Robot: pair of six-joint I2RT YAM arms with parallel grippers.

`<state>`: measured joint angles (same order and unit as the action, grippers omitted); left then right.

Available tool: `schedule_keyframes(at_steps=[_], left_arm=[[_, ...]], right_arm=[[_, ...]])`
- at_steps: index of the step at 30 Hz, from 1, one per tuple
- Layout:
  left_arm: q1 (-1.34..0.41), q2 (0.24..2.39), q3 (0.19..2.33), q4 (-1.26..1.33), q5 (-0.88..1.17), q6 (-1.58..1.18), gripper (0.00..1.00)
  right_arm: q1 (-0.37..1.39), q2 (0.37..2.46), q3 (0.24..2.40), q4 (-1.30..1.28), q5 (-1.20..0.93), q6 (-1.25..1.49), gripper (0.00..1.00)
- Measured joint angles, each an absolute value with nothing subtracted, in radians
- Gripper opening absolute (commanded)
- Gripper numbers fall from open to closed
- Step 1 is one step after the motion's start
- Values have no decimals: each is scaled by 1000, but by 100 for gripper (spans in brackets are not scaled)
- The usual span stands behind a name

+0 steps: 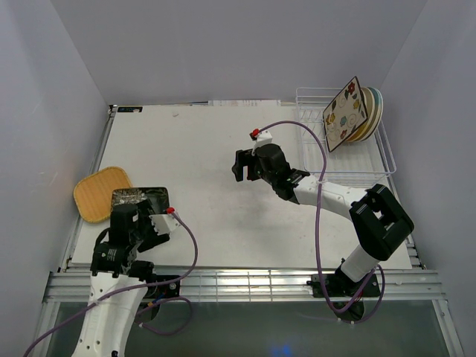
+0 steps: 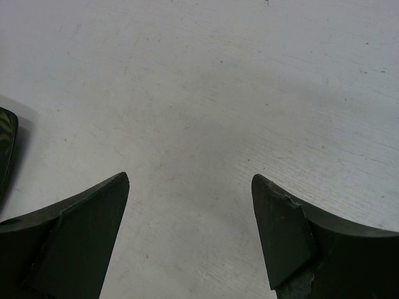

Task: Load the plates into the dish rack
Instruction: Pick up the plate from the corner of the board.

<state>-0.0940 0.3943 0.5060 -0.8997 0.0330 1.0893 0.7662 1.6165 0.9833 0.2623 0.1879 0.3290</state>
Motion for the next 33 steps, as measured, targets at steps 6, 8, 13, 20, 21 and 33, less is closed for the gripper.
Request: schedule_keyframes(at_steps=[6, 8, 13, 20, 21, 33], left_arm=[[-94, 381, 545, -1102, 31, 1176, 98], [-94, 385, 545, -1109, 33, 1203, 98], [-94, 397, 511, -1086, 28, 1241, 98], [-94, 482, 352, -1045, -33, 1269, 98], [-94, 506, 340, -1036, -52, 1277, 98], [-95, 494, 253, -687, -44, 1303, 98]], right_arm=[[766, 1617, 983, 262, 187, 329, 85], [767, 1617, 983, 263, 187, 329, 85], [766, 1616, 983, 263, 187, 329, 85], [766, 1616, 983, 263, 187, 329, 85], [766, 1615, 982, 263, 187, 329, 85], [767, 1594, 957, 265, 188, 329, 85]])
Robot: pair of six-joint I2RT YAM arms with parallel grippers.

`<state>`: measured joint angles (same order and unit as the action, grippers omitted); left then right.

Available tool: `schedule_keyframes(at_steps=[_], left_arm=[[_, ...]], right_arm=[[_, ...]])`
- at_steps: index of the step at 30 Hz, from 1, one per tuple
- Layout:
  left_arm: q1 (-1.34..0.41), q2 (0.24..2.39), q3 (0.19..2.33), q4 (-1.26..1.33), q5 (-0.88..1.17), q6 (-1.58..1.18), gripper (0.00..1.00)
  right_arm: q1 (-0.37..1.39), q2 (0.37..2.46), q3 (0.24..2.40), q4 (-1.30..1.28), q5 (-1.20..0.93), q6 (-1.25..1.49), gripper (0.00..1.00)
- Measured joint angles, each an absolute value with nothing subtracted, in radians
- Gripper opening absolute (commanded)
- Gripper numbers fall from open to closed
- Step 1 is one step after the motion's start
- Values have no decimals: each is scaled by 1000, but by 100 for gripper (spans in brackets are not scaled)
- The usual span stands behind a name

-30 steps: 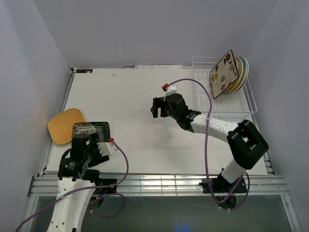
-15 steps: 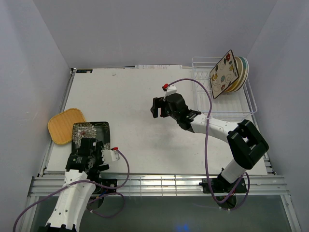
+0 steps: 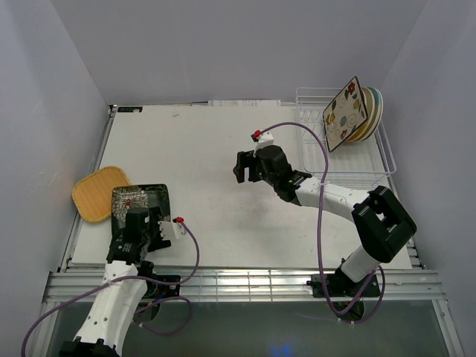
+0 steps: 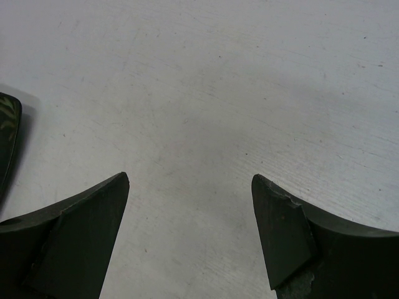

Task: Load the plates into the dish rack
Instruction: Pick up the plate from the corner of the board.

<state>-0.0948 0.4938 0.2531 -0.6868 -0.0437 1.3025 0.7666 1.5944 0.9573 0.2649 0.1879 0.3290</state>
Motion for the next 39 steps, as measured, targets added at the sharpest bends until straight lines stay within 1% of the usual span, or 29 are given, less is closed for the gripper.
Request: schedule_keyframes(at_steps=[2, 4, 9, 12, 13, 19, 20, 22, 23, 24, 26, 27, 29, 30, 39], left_arm=[[-95, 481, 236, -646, -40, 1312, 98], [-95, 471, 219, -609, -36, 1320, 90], [-95, 447, 166, -517, -30, 1350, 83], [-95, 436, 142, -482, -14, 1361, 71], [-95, 433, 135, -476, -9, 1366, 66], [-95, 410, 110, -470, 30, 1374, 53], [-95, 403, 106, -471, 34, 1374, 47], [-95, 387, 97, -478, 41, 1378, 42], [-95, 377, 92, -480, 42, 1381, 38], [-95, 366, 89, -488, 43, 1383, 30], [-96, 348, 88, -494, 46, 1394, 21], [-97, 334, 89, -485, 53, 1404, 14], [-100, 308, 95, -467, 64, 1420, 7], [-100, 301, 100, -470, 69, 1409, 0], [-100, 303, 175, -569, 139, 1356, 0]], right_arm=[[766, 1594, 957, 265, 188, 329, 85], [766, 1594, 957, 265, 188, 329, 85], [766, 1594, 957, 265, 188, 329, 85], [766, 1594, 957, 265, 187, 329, 85], [766, 1594, 957, 265, 188, 329, 85], [766, 1594, 957, 265, 187, 329, 85], [766, 1594, 957, 265, 187, 329, 85], [766, 1594, 957, 265, 187, 329, 85], [766, 1594, 957, 265, 187, 329, 85], [766, 1594, 957, 265, 187, 329, 85], [766, 1594, 957, 265, 187, 329, 85], [766, 1594, 957, 265, 187, 329, 85], [766, 1594, 957, 265, 187, 329, 85], [766, 1594, 957, 265, 187, 329, 85], [766, 1594, 957, 265, 187, 329, 85]])
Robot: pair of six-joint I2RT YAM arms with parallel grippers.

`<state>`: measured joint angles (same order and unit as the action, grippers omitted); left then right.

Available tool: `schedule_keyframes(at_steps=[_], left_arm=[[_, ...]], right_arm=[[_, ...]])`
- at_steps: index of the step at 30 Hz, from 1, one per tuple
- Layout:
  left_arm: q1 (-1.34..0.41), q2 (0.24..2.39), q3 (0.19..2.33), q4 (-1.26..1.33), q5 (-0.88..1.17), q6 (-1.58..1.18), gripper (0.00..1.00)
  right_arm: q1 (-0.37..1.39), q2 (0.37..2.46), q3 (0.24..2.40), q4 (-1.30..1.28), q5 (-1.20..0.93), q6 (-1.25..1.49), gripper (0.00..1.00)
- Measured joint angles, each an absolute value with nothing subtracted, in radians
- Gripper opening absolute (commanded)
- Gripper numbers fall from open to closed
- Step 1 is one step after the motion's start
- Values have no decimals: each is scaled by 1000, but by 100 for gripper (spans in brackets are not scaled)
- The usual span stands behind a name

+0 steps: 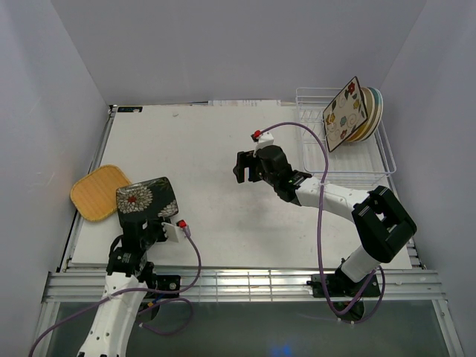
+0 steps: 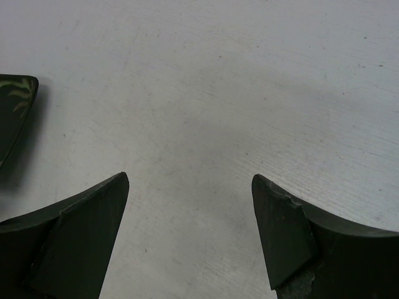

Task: Load the plates into the dish rack
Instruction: Pick up the plate from the corner of the board.

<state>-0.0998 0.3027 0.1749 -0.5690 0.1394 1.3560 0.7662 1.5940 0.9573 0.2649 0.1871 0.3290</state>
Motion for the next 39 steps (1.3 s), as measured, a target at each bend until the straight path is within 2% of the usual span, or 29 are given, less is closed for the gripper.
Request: schedule_keyframes(at_steps=[13, 23, 30, 39], left_arm=[[-100, 468, 411, -572, 299, 1115, 0], [-100, 639, 434, -400, 393, 904, 0], [-118, 799, 437, -180, 456, 702, 0], [-316, 1021, 459, 153, 360, 522, 0]], right_arm=[[766, 1594, 957, 267, 183, 333, 86], [766, 1588, 951, 296, 158, 397, 86], [766, 1571, 951, 295, 148, 523, 85], [755, 1483, 933, 247, 192, 777, 82]])
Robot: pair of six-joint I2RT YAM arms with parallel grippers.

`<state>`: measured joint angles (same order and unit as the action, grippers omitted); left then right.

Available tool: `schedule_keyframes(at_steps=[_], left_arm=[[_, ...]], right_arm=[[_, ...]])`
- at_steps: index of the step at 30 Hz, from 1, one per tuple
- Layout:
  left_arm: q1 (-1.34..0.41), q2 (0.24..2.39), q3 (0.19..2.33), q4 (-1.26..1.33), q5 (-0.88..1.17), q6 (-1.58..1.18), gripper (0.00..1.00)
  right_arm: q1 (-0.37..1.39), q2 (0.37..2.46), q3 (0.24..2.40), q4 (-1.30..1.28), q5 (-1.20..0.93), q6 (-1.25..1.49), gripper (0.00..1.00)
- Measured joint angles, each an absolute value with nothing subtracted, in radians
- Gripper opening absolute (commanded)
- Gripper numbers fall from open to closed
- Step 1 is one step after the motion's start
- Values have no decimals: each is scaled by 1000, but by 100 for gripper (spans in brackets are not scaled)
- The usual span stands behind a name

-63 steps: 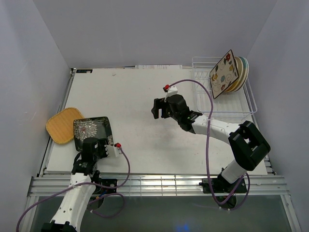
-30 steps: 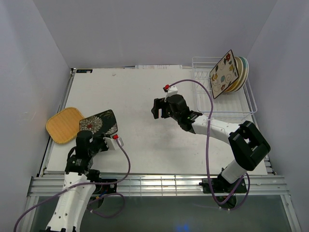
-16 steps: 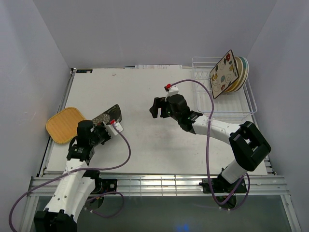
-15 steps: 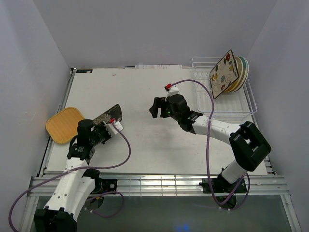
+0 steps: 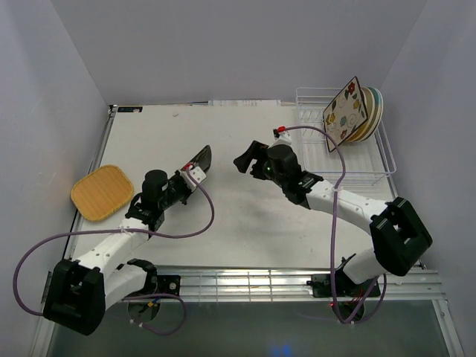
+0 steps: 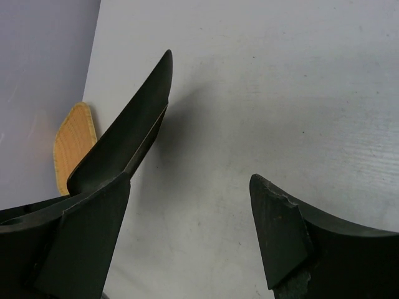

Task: Load the plates into the dish rack
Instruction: Pick up the plate from the corner of the board.

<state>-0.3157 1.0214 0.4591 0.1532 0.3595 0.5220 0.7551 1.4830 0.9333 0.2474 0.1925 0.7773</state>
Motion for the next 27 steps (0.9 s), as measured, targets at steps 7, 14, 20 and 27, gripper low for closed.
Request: schedule_keyframes(at_steps=[7, 14, 20, 27], left_arm=[[-434, 1121, 505, 278, 298, 445, 0], [-542, 1206, 533, 415, 227, 434, 0], [-599, 1179, 364, 634, 203, 508, 0], [-599, 1145, 221, 724, 212, 565, 0]], right_arm=[[724, 1364, 821, 208, 220, 912, 82], [690, 1254, 744, 189, 232, 967, 83], [661, 1291, 746, 189, 158, 983, 83], [657, 1411, 782, 202, 64, 1009, 82]])
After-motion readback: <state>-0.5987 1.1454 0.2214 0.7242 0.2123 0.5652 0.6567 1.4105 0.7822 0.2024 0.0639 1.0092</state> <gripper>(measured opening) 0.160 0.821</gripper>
